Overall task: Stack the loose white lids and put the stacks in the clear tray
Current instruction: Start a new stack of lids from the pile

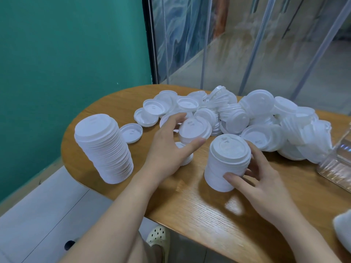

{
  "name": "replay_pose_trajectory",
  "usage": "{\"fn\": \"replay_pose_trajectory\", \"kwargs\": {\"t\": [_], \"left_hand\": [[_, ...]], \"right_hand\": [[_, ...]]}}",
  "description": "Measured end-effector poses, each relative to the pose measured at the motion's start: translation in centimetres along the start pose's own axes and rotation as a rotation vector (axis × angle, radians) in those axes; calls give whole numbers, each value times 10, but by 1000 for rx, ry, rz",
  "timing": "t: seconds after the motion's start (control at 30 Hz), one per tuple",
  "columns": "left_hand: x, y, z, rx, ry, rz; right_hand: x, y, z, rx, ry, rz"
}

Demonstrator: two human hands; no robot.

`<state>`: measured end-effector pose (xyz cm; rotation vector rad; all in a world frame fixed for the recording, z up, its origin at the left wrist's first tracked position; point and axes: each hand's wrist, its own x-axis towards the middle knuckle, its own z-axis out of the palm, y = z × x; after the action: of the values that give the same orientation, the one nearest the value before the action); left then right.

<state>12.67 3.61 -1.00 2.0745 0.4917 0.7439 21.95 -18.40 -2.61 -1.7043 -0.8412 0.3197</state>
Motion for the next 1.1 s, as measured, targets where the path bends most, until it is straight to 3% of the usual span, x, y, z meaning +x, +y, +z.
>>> {"fn": "replay_pose_trajectory", "kwargs": {"t": [0.3,0.47,1.1], "left_hand": [[-7,26,15,-39,-77,247],[-9,29,16,-18,-189,258],[-9,34,26,93,-333,271]], "right_hand": [[-1,6,-1,-50,9,9],[0,4,-1,-50,7,0],[-1,9,0,-8,20,7]]}}
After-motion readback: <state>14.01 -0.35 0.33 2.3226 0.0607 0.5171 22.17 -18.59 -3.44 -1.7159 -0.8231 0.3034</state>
